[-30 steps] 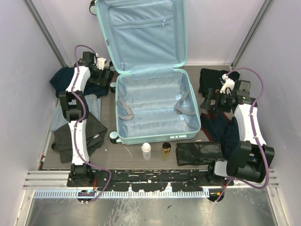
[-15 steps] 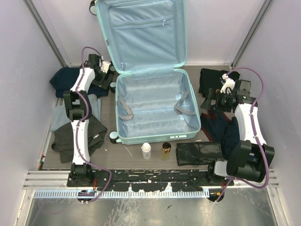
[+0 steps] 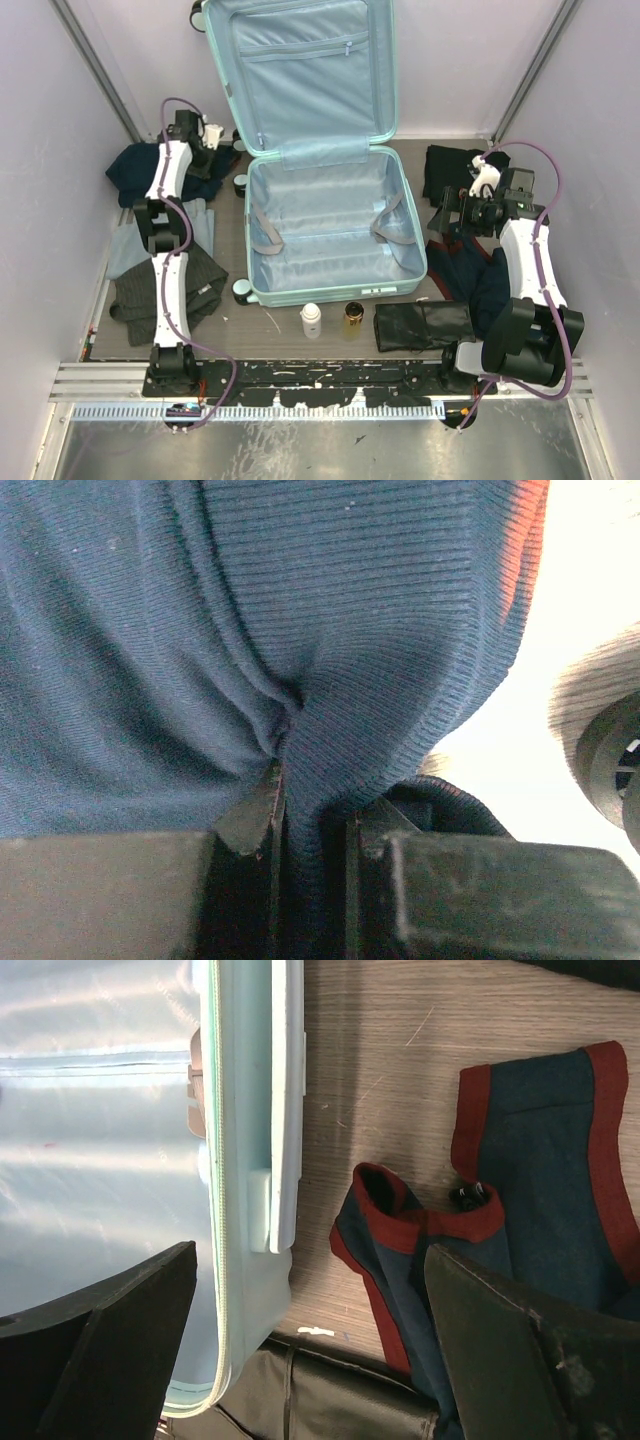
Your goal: Pack the luggage
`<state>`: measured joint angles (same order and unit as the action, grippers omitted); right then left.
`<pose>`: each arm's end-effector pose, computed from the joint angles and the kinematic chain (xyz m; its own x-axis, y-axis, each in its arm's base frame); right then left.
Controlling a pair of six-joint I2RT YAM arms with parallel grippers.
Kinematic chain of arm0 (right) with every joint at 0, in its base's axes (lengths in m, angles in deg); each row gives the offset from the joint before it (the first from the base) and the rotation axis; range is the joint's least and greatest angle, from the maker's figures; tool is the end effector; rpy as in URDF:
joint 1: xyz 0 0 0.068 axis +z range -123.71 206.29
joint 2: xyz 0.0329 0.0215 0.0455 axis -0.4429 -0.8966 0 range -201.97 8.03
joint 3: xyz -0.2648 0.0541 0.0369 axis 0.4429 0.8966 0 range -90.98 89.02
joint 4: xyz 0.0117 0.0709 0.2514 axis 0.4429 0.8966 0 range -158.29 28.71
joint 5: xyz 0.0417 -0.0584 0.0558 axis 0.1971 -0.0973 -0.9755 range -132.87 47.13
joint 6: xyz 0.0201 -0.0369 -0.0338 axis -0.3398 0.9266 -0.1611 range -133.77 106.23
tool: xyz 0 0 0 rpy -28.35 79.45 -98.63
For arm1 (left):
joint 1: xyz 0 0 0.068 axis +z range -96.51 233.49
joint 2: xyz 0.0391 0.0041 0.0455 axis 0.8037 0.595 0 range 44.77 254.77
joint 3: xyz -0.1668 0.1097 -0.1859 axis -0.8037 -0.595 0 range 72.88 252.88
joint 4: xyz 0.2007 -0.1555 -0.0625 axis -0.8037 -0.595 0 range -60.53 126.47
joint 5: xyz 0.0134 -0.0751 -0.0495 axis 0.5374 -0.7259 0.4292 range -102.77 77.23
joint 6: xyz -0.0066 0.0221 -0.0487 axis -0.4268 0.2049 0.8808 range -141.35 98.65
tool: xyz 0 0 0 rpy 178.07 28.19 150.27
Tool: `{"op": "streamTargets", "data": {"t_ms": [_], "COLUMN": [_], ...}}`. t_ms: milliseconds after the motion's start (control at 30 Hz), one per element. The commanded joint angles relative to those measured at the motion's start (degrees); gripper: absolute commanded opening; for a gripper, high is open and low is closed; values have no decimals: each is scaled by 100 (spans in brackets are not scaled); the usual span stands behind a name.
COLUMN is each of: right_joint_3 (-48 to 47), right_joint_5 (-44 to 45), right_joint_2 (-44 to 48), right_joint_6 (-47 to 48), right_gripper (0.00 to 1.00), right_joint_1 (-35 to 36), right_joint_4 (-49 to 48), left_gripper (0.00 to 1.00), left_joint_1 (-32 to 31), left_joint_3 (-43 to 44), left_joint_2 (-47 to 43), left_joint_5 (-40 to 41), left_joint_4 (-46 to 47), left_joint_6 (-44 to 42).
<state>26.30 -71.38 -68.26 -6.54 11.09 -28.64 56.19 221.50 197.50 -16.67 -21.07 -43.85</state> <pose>0.2676 -0.0551 0.2865 -0.7610 0.0922 -0.6421 -0.1423 0.9420 0.3039 0.5548 0.0237 0.1804 -0.8179 0.3436 -0.4615 0.3227 0.9380 0.1264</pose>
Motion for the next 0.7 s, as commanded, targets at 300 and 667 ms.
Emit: {"op": "streamTargets", "data": {"t_ms": [300,667], "right_joint_3": [-99,-120], "right_joint_5": [-96,-181], "right_joint_2": [360,562], "right_joint_6": [27,-6], "right_gripper": [100,100], "right_joint_1": [-19,-24], "right_joint_4": [42,51], "left_gripper": [0,0], "left_joint_1": [1333,1593], "left_joint_3": [-8,-397], "left_joint_2": [-1281,-2282], "left_joint_5": [-2862,-3871], "left_joint_4": [747,899], "left_joint_6": [2358,3135]}}
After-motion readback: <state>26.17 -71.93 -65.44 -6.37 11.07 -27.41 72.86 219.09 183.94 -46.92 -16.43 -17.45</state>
